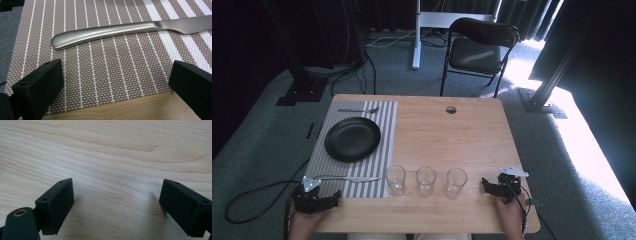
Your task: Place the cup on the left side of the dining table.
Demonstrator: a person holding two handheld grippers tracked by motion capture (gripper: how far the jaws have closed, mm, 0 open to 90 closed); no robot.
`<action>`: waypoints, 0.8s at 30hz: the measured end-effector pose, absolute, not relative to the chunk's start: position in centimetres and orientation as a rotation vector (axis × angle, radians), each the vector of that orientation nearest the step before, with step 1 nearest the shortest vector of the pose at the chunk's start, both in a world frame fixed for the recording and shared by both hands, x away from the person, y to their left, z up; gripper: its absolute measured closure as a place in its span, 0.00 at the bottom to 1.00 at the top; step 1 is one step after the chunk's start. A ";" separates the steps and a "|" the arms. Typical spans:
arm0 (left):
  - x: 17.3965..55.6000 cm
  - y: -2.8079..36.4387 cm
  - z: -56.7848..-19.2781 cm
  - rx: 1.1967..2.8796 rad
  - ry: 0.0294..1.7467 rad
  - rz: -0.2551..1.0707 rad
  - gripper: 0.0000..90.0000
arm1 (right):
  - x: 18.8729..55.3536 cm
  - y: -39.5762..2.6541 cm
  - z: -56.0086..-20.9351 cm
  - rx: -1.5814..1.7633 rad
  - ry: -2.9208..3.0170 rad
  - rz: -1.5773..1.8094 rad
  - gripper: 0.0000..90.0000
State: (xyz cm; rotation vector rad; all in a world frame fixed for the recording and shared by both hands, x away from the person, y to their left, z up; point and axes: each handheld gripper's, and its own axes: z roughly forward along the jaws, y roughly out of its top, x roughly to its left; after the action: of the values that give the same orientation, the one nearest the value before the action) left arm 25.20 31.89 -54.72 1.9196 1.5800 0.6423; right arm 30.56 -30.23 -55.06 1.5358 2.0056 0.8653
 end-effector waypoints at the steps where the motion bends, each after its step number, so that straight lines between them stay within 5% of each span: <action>1: 25.2 31.9 -54.7 1.920 1.581 0.643 0.00 | 30.6 -30.2 -55.1 1.536 2.006 0.865 0.13; 24: 25.2 32.4 -54.6 1.962 1.530 0.613 0.00 | 30.5 -30.2 -55.1 1.536 2.005 0.865 0.13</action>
State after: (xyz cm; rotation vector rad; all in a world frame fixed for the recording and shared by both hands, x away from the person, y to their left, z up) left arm 25.16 32.37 -54.62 1.9624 1.5298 0.6131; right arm 30.55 -30.22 -55.06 1.5359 2.0052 0.8650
